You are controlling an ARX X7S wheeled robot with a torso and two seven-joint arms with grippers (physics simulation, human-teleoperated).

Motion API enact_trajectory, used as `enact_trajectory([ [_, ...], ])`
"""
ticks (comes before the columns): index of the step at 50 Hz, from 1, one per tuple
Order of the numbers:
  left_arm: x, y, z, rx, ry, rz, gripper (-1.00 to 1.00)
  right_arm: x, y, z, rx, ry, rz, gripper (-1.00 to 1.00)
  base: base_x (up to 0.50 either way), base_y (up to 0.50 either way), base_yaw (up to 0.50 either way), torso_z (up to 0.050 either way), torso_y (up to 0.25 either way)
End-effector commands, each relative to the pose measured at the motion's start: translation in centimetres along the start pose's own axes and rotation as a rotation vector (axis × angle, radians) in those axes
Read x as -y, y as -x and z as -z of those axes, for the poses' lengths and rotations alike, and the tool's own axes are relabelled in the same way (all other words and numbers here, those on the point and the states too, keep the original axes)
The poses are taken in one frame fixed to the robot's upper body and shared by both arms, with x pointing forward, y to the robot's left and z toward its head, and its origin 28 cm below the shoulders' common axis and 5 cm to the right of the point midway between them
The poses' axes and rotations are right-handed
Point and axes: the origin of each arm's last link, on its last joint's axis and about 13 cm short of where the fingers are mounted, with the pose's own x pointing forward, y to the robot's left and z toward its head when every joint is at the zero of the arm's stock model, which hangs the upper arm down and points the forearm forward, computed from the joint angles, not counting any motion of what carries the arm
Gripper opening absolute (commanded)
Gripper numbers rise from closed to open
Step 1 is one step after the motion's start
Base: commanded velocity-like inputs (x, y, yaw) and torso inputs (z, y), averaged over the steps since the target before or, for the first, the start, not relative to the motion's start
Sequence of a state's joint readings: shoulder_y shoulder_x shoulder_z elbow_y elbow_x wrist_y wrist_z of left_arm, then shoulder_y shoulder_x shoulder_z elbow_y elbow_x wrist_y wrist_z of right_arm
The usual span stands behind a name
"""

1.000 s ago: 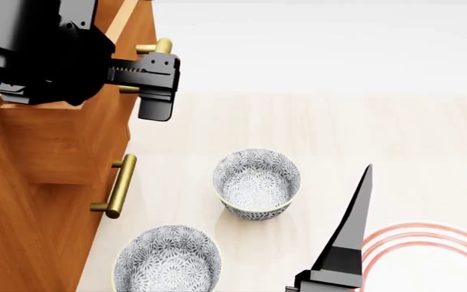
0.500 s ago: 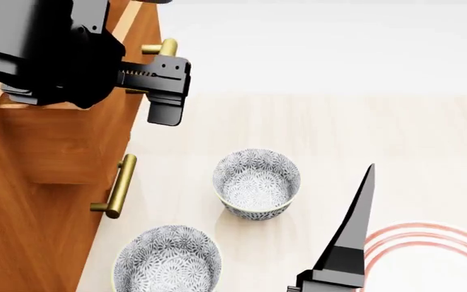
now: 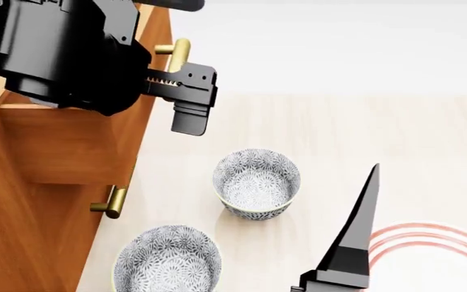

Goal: Open the top drawer of the cabinet.

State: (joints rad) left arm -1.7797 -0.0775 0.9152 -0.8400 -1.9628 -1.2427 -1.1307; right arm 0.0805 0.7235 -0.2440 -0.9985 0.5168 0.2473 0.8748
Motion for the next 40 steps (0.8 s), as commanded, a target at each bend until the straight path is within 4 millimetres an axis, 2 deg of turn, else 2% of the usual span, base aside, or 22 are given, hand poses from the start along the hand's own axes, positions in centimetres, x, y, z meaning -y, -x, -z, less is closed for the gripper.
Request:
enact_trajectory([
  [1, 3.1, 1.3, 1.6, -0.106, 0.019, 0.490, 1.00, 0.2, -0.3, -0.2, 0.032, -0.010, 0.004, 1.00, -0.01, 0.00, 0.00, -0.011, 0.000],
  [40, 6.9, 2.9, 3.4, -0.133, -0.031, 0.586, 1.00, 0.3, 0.1, -0.4, 0.036, -0.013, 0.008, 1.00, -0.01, 0.00, 0.00, -0.002, 0.000],
])
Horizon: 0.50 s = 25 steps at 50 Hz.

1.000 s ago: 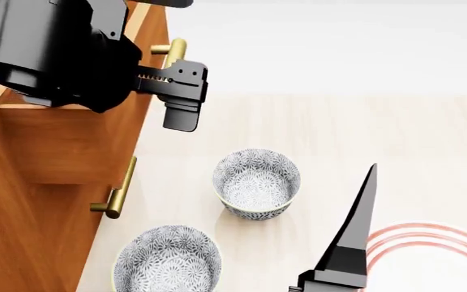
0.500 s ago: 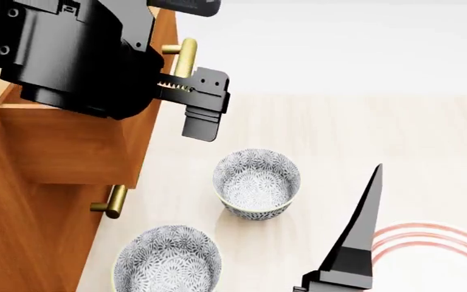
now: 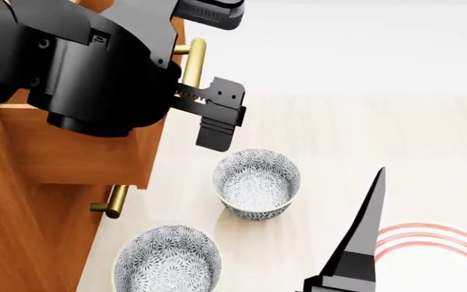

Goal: Open the top drawer of the cabinet.

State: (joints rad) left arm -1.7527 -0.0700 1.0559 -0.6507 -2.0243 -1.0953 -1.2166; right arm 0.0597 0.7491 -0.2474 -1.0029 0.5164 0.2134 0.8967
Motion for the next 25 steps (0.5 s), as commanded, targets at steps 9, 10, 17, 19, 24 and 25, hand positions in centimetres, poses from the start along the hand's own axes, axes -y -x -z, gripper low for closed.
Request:
enact_trajectory([
  [9, 4.6, 3.6, 1.5, -0.199, 0.054, 0.666, 1.00, 0.1, -0.4, -0.2, 0.033, -0.011, 0.002, 1.00, -0.01, 0.00, 0.00, -0.003, 0.000],
  [10, 4.7, 3.7, 1.4, -0.198, 0.053, 0.670, 1.00, 0.2, -0.4, -0.1, 0.033, -0.011, 0.002, 1.00, 0.00, 0.00, 0.00, 0.000, 0.000],
  [17, 5.2, 4.0, 1.6, -0.200, 0.047, 0.682, 1.00, 0.2, -0.5, -0.1, 0.035, -0.012, 0.004, 1.00, -0.01, 0.00, 0.00, -0.001, 0.000],
  [19, 5.4, 4.1, 1.7, -0.200, 0.041, 0.688, 1.00, 0.2, -0.5, -0.2, 0.036, -0.013, 0.004, 1.00, -0.01, 0.00, 0.00, -0.005, 0.000],
  [24, 5.9, 4.4, 1.8, -0.202, 0.038, 0.698, 1.00, 0.2, -0.4, -0.2, 0.038, -0.014, 0.006, 1.00, -0.01, 0.00, 0.00, -0.002, 0.000],
  [25, 5.9, 4.5, 1.8, -0.202, 0.038, 0.702, 1.00, 0.2, -0.4, -0.2, 0.039, -0.014, 0.005, 1.00, -0.02, 0.00, 0.00, 0.000, 0.000],
])
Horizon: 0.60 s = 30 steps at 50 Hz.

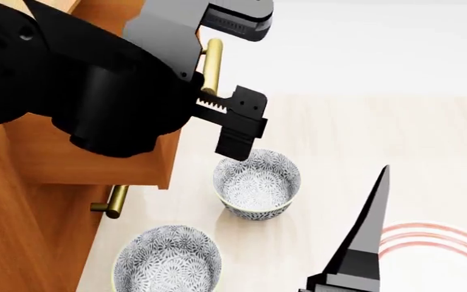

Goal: Open the top drawer of the cabinet.

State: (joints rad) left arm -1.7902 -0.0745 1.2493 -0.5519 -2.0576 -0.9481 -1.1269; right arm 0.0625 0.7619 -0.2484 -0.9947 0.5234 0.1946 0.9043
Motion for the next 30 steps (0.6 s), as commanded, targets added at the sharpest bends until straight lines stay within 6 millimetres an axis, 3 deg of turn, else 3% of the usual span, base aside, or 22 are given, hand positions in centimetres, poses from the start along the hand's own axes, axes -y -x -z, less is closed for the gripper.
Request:
enact_trajectory([
  [1, 4.6, 4.6, 0.5, -0.248, 0.116, 0.689, 1.00, 0.1, -0.3, -0.2, 0.034, -0.012, 0.002, 1.00, 0.00, 0.00, 0.00, 0.000, 0.000],
  [30, 6.2, 7.0, 0.5, -0.235, 0.092, 0.758, 1.00, 0.3, -0.2, -0.4, 0.041, -0.025, 0.013, 1.00, -0.01, 0.00, 0.00, -0.001, 0.000],
])
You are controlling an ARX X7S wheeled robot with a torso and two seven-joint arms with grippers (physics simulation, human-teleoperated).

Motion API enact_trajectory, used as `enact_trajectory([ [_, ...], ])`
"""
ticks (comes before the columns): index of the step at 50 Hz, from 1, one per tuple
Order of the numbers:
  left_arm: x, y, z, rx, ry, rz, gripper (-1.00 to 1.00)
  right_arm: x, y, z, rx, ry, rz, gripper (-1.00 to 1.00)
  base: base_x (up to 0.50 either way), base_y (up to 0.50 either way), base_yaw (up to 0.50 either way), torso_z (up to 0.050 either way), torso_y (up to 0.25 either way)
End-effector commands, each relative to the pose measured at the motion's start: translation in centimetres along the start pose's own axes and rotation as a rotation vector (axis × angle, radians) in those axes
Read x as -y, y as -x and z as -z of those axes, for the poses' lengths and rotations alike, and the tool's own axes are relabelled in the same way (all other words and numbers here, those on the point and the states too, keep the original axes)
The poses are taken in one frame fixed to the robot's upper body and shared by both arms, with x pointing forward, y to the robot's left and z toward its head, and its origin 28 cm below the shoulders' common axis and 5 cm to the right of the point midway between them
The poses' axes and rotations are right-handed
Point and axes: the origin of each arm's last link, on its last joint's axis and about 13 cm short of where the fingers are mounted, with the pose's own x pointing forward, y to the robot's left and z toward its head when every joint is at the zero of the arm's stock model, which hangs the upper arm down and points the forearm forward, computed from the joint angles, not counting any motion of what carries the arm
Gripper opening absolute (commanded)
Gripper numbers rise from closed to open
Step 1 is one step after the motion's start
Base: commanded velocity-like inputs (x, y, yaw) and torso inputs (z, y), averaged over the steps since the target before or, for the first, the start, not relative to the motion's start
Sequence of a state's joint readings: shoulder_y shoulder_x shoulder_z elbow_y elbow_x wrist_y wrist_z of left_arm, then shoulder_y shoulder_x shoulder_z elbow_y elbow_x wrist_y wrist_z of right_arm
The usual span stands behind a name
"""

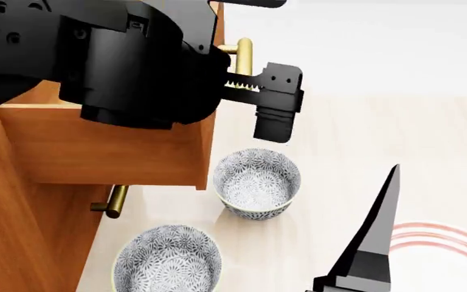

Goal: Open the top drawer of the cabinet.

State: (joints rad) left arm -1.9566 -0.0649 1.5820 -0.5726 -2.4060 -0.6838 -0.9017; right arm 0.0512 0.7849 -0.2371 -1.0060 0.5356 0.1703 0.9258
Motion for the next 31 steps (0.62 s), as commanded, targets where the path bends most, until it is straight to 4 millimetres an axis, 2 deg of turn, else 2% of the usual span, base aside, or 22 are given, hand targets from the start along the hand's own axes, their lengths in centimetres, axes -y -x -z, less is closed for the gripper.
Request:
enact_trajectory([
  [1, 6.3, 4.9, 3.4, -0.250, -0.038, 0.565, 1.00, 0.1, -0.3, -0.2, 0.031, -0.017, 0.002, 1.00, 0.00, 0.00, 0.00, 0.000, 0.000],
  [31, 7.6, 6.6, 5.1, -0.262, -0.060, 0.648, 1.00, 0.5, -0.1, -0.6, 0.045, -0.024, 0.021, 1.00, -0.01, 0.00, 0.00, -0.001, 0.000],
])
